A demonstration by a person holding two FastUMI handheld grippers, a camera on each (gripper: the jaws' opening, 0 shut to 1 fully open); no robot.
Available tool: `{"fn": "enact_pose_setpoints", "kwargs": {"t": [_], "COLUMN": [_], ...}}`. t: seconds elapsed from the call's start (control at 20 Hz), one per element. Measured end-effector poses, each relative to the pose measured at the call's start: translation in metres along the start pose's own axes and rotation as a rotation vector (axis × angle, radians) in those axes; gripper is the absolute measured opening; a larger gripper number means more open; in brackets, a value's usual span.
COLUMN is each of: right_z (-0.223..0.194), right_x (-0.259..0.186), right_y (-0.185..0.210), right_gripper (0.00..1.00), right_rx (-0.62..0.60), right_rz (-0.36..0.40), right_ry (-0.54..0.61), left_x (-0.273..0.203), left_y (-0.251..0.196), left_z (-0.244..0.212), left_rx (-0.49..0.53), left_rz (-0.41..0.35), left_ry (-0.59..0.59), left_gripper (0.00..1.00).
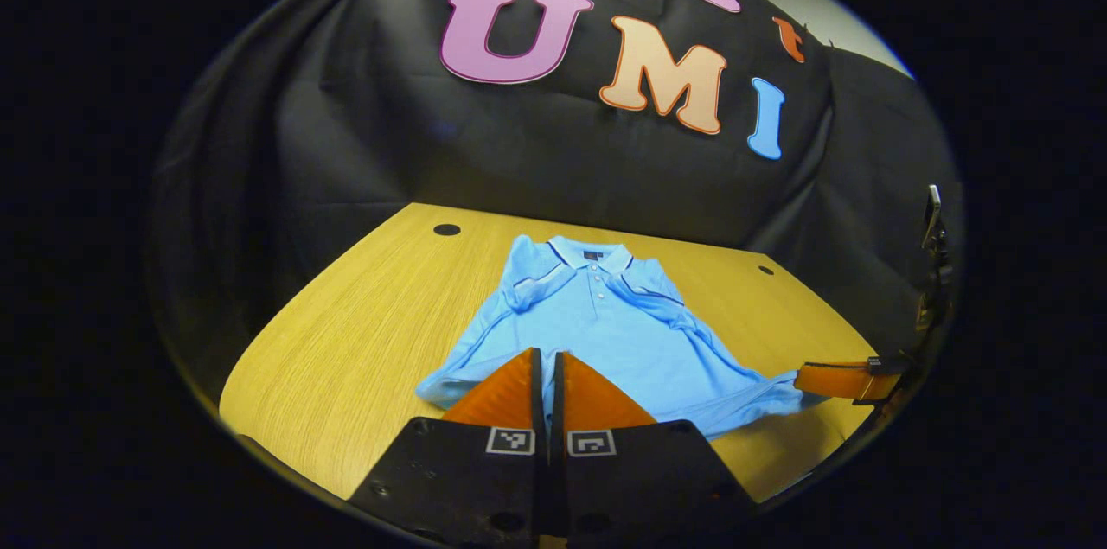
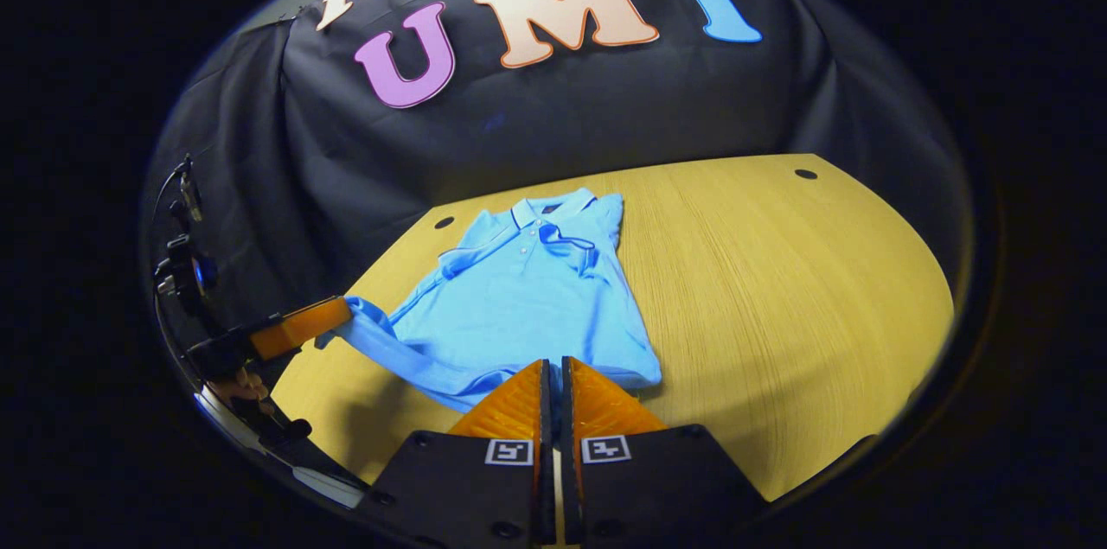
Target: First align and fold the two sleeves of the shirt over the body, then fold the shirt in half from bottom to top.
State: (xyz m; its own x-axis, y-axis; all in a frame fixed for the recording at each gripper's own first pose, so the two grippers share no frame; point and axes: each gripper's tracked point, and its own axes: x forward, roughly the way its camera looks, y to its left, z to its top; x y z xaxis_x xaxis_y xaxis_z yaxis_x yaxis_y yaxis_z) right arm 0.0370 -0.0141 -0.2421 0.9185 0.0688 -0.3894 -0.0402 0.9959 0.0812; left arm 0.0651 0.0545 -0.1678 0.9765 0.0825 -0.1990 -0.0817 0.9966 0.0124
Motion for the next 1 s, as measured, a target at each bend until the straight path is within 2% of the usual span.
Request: {"fn": "enact_pose_setpoints", "kwargs": {"t": [0.4,0.45,0.65,1.0], "right_z": [0.083,0.09,0.124,0.175], "right_x": [0.061,0.071,0.121,0.219], "right_y": [-0.016,-0.019,-0.027,-0.029], "right_gripper": [0.06,0.03,0.03,0.03], "right_rx": [-0.045,-0.048,-0.058,-0.067], "right_rz": [-0.093,-0.1,-0.141,-0.155], "right_ry": [-0.121,-0.125,-0.151,-0.182], "left_x": [0.082,0.093,0.135,0.213], "left_y": [0.011,0.013,0.027,0.054], "left_z": [0.072,0.077,0.086,0.091], "left_rx": [-0.011,-0.015,-0.033,-0.038], "left_rz": [-0.08,-0.085,-0.095,-0.092], "left_ry": [-0.078,-0.083,-0.079,-0.039], "left_gripper": [0.0,0.0,0.0,0.0]}}
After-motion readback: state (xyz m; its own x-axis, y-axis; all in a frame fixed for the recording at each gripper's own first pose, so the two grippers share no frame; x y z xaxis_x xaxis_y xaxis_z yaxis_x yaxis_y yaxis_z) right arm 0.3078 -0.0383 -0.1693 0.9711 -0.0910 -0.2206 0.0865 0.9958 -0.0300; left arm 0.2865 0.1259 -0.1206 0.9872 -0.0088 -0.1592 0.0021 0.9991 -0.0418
